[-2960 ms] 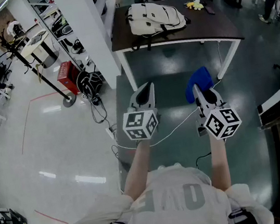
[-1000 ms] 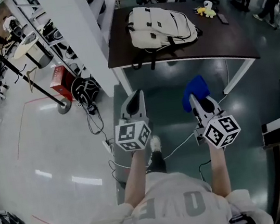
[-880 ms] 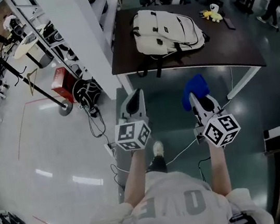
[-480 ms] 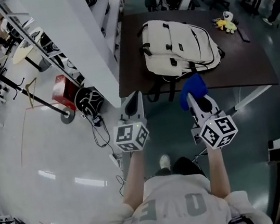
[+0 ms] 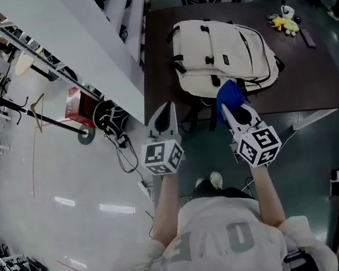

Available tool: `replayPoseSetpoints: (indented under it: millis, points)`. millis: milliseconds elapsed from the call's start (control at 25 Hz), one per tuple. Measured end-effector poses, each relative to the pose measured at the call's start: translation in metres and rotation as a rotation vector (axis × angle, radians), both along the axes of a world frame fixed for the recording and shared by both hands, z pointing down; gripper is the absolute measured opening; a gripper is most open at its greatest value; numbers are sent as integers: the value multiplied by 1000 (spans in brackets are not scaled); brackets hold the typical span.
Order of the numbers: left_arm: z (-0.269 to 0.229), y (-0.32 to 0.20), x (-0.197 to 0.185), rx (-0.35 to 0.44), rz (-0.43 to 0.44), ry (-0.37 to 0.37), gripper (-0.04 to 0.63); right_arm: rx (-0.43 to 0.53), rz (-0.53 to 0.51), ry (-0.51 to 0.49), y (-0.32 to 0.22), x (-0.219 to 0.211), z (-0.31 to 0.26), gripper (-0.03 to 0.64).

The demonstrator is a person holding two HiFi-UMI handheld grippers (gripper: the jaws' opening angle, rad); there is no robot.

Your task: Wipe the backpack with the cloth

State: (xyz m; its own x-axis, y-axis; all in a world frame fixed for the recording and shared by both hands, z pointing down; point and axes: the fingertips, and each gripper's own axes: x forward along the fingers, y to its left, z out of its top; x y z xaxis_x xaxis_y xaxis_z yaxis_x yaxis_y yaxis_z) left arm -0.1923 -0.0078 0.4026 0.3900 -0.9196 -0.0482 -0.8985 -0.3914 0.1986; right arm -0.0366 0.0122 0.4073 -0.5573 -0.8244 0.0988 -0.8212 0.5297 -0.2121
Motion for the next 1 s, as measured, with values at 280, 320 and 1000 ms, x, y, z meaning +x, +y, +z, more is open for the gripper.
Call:
replayPoseSetpoints:
  millis: [280, 320, 1000]
  points:
    - [26, -42, -15, -50, 10, -6, 3, -43, -100, 20, -43, -63, 25, 41]
    - [30, -47, -16, -56, 20, -12, 3, -45, -110, 30, -48, -72, 30, 41]
    - [107, -106, -51, -191, 61, -5, 3, -185, -58, 305, -143, -133, 154, 41]
